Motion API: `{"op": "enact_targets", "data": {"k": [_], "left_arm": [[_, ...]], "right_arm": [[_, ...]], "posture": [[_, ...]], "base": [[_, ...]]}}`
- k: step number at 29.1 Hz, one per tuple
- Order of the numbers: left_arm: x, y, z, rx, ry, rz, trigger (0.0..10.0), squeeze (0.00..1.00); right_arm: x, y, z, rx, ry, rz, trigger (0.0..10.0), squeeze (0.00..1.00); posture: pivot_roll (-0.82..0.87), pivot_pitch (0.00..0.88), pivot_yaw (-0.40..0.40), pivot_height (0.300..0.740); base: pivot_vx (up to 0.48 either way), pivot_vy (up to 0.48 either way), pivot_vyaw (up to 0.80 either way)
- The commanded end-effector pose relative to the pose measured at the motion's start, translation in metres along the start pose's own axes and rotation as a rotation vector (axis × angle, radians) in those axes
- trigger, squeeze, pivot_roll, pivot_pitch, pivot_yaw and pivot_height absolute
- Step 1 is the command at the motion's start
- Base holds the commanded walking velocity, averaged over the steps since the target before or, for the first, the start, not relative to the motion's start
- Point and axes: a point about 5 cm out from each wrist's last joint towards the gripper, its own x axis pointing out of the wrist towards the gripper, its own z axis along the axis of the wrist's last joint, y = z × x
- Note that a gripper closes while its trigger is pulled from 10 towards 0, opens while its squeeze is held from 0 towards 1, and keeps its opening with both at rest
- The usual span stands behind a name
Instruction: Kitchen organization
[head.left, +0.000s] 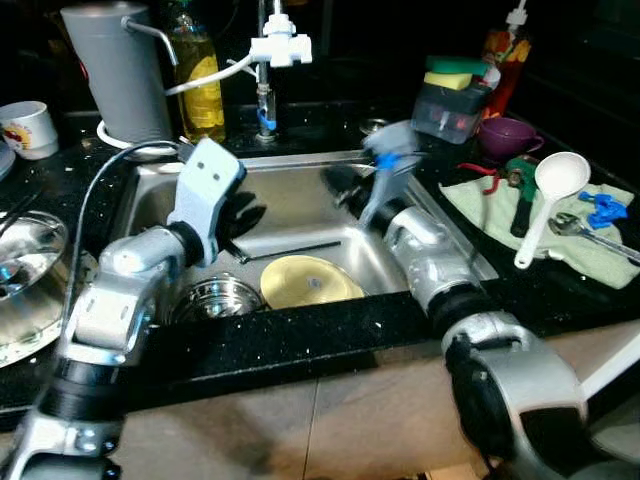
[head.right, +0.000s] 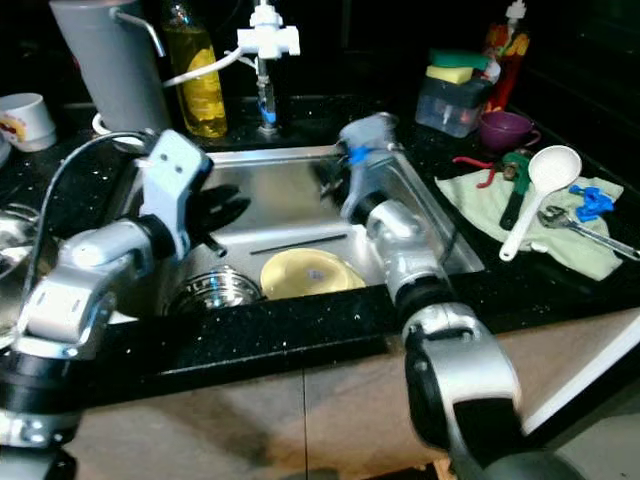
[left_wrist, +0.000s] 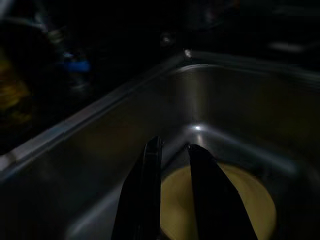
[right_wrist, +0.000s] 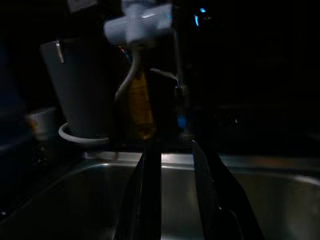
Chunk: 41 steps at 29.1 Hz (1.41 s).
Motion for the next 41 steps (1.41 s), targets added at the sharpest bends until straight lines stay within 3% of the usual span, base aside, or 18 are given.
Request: {"op": "enact_targets", "data": {"k": [1,4,6,10,22,34,41], "left_arm": [[-0.004,0.0,-0.002,-0.023,-0.002,0.031,10.0,0.0],[-0.006,-0.007,-0.004,0.031,-0.005,0.044,10.0,0.0],[-0.008,-0.012,-0.004,0.002,-0.021,0.058,10.0,0.0],[-0.01,-0.019,-0.009,-0.015,-0.013,0.043,10.0,0.0],[-0.013,-0.033,-0.011,-0.026,-0.011,0.027,10.0,0.0],[-0.018,-0.035,-0.011,-0.031,-0.01,0.026,10.0,0.0],[-0.018,-0.037,-0.011,-0.033,-0.008,0.018,10.0,0.0]], "right_arm": [[-0.007,0.0,0.0,0.063,-0.041,-0.029,10.0,0.0],[-0.026,0.009,0.001,0.1,-0.111,-0.044,10.0,0.0],[-0.045,0.021,0.0,0.126,-0.137,-0.048,10.0,0.0],[-0.058,0.03,-0.003,0.144,-0.132,-0.04,10.0,0.0],[-0.074,0.041,-0.008,0.159,-0.037,-0.034,10.0,0.0],[-0.08,0.045,-0.008,0.167,0.006,-0.038,10.0,0.0],[-0.082,0.045,-0.008,0.171,0.02,-0.043,10.0,0.0]], "posture": [[0.01,0.127,-0.033,0.74],[0.0,0.124,-0.019,0.74],[-0.01,0.119,-0.006,0.74],[-0.02,0.111,0.0,0.74],[-0.02,0.111,-0.013,0.74],[-0.02,0.119,-0.021,0.74],[-0.02,0.121,-0.022,0.74]], "base": [[0.0,0.0,0.0],[0.0,0.0,0.0],[0.0,0.0,0.0],[0.0,0.0,0.0],[0.0,0.0,0.0],[0.0,0.0,0.0],[-0.269,0.0,0.0]]}}
